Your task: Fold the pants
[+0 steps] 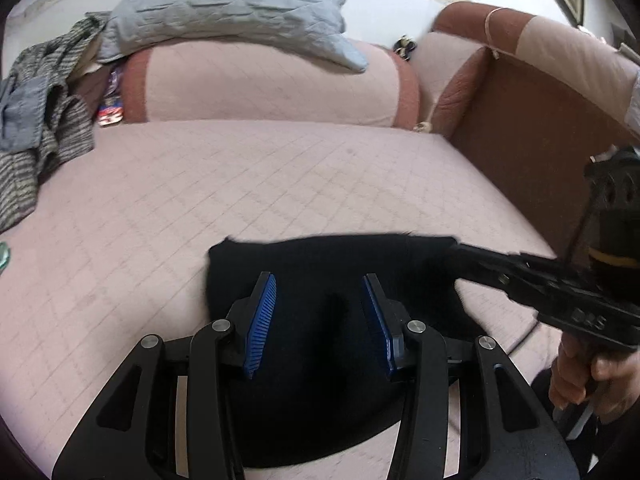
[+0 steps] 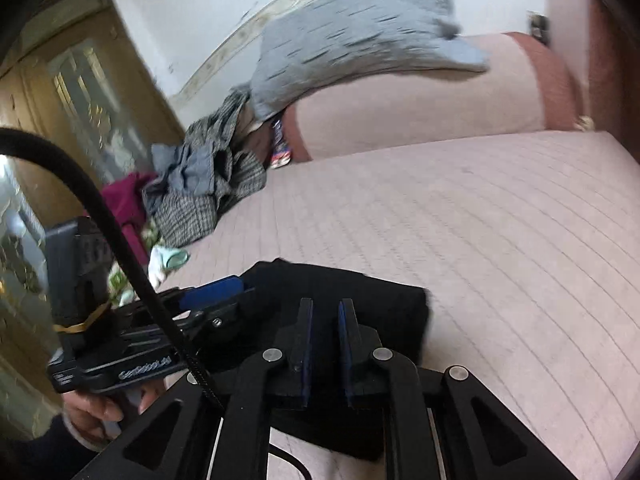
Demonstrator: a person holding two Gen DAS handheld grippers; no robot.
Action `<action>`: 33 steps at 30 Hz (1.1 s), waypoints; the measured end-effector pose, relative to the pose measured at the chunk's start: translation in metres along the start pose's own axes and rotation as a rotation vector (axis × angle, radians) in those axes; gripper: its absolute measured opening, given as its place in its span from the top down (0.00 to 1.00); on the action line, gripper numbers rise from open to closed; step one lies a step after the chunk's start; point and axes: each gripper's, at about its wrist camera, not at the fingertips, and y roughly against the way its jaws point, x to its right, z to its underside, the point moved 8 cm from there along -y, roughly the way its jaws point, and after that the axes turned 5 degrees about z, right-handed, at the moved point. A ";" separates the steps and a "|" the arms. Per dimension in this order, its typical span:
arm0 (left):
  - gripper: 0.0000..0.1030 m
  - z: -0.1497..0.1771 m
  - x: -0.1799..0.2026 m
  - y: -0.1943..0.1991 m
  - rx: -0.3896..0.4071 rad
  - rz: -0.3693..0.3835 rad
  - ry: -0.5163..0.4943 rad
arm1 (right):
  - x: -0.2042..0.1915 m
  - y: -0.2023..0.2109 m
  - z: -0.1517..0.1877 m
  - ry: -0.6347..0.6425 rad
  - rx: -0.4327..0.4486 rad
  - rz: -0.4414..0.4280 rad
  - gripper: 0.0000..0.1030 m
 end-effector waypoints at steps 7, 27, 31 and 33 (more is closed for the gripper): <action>0.57 0.019 -0.004 -0.005 -0.022 0.002 0.002 | 0.037 -0.055 0.009 -0.060 -0.110 0.099 0.89; 0.57 0.022 -0.010 0.015 0.023 -0.105 0.075 | -0.012 -0.008 0.037 0.128 -0.075 0.141 0.62; 0.57 0.028 -0.016 0.012 0.000 -0.127 0.087 | 0.002 -0.014 0.052 0.139 -0.107 0.243 0.61; 0.57 0.030 -0.017 0.010 -0.004 -0.150 0.074 | 0.013 -0.013 0.059 0.137 -0.121 0.280 0.54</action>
